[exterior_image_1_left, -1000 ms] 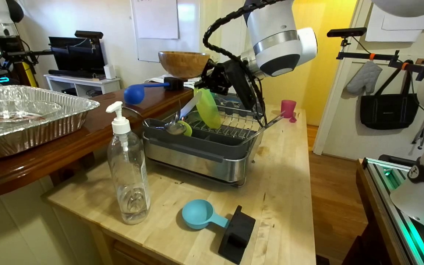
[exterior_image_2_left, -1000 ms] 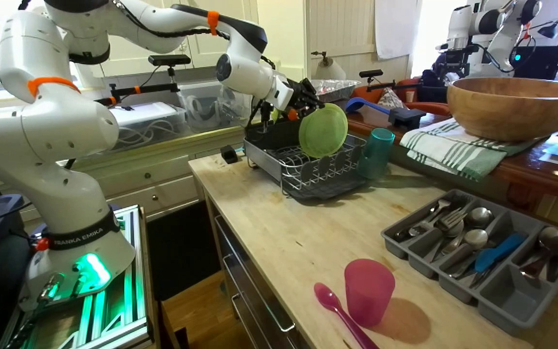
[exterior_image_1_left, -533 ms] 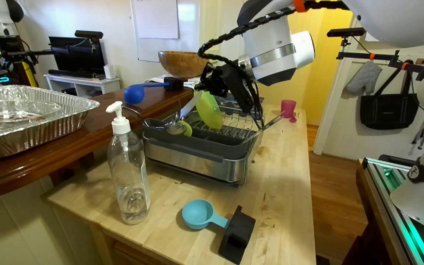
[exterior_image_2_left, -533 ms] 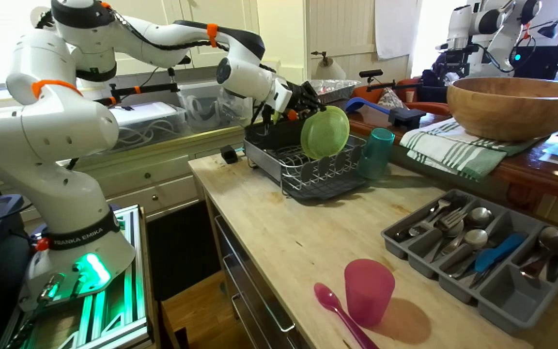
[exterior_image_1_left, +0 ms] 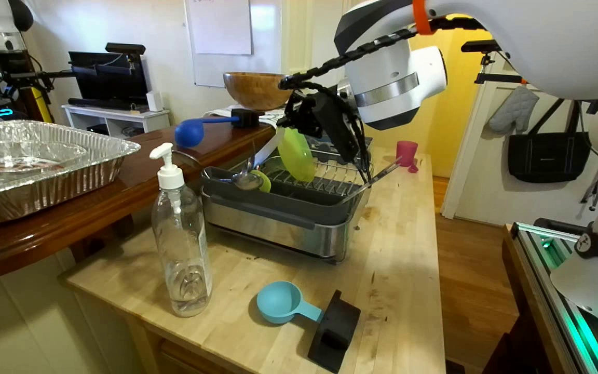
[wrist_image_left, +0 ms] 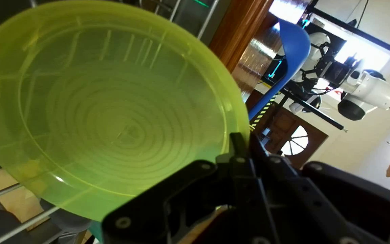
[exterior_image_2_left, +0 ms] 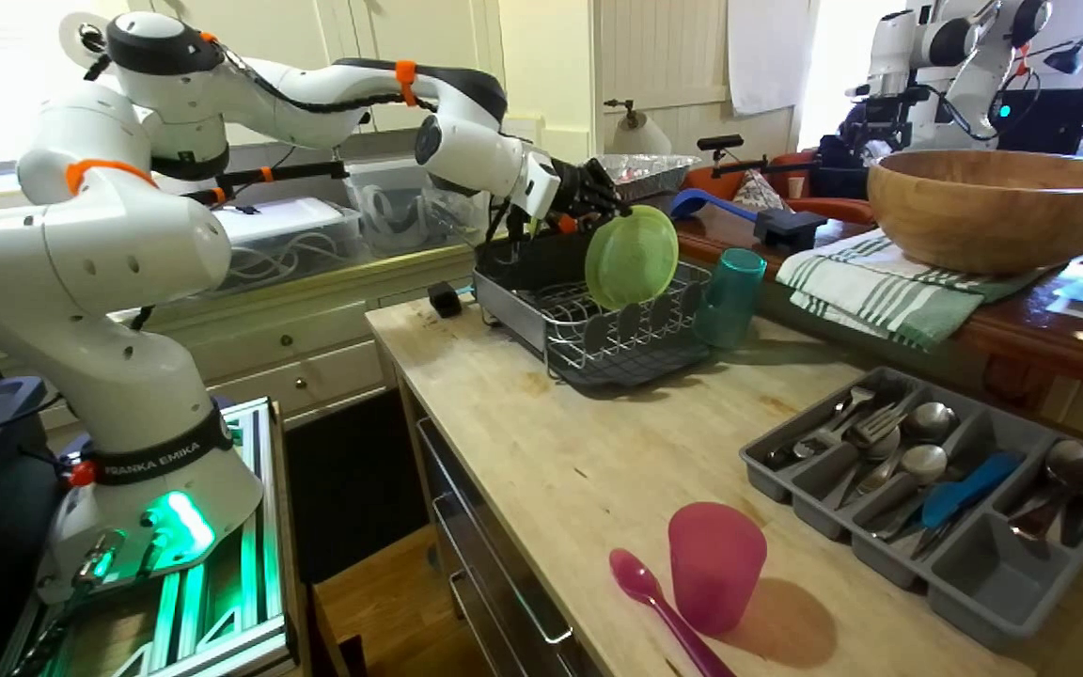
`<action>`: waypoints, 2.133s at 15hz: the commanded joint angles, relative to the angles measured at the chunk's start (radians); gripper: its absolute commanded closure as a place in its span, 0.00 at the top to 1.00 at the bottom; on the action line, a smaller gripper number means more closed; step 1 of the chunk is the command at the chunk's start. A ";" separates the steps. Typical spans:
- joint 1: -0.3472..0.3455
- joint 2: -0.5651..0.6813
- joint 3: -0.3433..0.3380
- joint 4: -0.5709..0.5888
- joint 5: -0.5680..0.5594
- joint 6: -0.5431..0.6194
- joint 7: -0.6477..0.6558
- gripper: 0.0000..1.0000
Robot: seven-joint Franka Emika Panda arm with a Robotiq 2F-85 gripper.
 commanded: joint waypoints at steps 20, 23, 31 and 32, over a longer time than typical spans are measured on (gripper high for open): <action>0.159 -0.021 -0.117 -0.191 -0.116 -0.063 0.209 0.81; 0.166 -0.003 -0.150 -0.196 -0.128 -0.089 0.206 1.00; 0.169 0.062 -0.216 -0.206 -0.249 -0.155 0.212 1.00; 0.171 0.072 -0.227 -0.209 -0.270 -0.165 0.210 1.00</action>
